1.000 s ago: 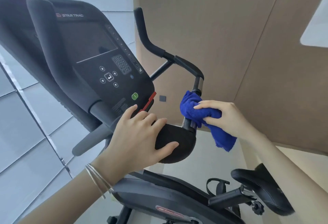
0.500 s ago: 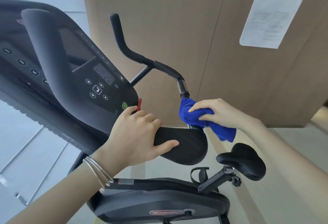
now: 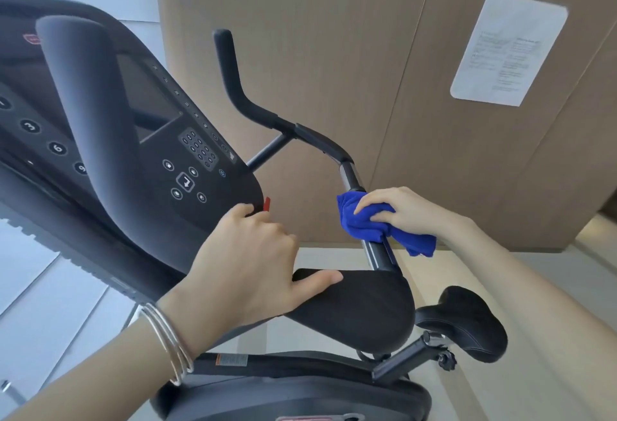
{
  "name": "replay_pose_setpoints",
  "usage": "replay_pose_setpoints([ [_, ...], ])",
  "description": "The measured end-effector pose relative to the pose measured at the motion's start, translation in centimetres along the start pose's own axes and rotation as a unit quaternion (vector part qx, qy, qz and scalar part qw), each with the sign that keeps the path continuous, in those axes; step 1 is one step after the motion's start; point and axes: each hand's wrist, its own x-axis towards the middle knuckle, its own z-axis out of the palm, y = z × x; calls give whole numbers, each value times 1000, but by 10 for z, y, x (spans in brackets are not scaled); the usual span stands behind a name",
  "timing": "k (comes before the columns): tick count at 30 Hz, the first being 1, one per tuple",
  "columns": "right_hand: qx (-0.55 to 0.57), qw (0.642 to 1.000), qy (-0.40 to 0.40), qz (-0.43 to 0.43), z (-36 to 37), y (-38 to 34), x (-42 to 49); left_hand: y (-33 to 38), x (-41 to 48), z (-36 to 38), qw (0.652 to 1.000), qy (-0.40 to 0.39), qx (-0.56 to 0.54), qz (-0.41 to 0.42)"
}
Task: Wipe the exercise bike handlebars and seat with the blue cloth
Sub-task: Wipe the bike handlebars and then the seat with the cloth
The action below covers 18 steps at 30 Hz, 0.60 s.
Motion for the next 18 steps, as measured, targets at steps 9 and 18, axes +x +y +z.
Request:
replay_pose_setpoints([
  [9,-43,988,-132,-66,-7,-7,-35,1,-4,2,1000,12,-20,-6],
  [18,-22,1000,6,-6,3,-3,2,4,-4,1,999,4,-36,-15],
])
